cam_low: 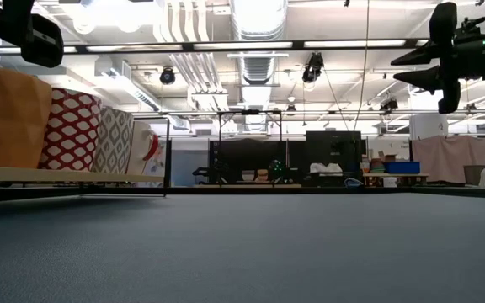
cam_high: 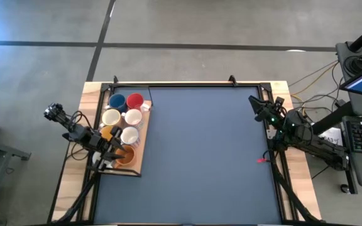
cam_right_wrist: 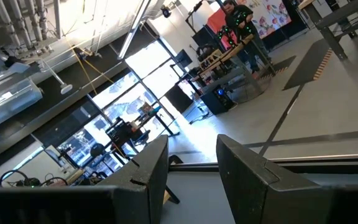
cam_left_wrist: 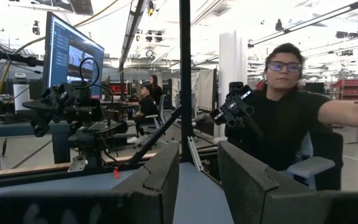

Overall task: Place coffee mugs
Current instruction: Return to home position

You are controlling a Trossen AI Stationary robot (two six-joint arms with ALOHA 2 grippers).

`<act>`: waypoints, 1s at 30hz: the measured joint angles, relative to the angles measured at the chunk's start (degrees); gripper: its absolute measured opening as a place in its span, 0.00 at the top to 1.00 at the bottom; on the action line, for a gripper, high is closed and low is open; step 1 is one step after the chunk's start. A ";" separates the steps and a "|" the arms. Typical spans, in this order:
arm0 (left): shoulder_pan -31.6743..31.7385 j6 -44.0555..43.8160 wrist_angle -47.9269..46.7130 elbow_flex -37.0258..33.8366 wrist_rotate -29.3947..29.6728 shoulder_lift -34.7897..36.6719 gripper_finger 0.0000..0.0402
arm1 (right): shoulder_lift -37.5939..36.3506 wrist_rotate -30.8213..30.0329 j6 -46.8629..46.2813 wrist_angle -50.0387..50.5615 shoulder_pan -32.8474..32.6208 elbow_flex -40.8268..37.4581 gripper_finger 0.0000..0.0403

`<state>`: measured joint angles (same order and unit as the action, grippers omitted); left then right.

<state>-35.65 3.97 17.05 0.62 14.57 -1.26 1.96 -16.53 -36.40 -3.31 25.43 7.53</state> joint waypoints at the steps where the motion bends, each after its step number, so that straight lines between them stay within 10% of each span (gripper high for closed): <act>1: 0.00 0.00 0.01 0.00 0.01 0.00 0.76 | 0.00 0.00 0.00 -0.02 0.00 0.00 0.69; 12: 0.06 -0.13 0.01 0.00 1.05 0.00 0.76 | 0.01 0.00 0.00 0.00 -0.01 0.00 0.69; 23: 0.12 -0.42 -0.38 0.00 28.36 0.15 0.76 | 0.02 0.00 0.00 -0.01 -0.02 0.00 0.69; 30: 0.12 -0.42 -0.69 0.01 30.29 0.15 0.76 | 0.02 0.00 0.00 -0.02 -0.02 0.00 0.69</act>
<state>-35.53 3.55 16.36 0.63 44.86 -1.10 1.98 -16.53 -36.40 -3.33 25.41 7.53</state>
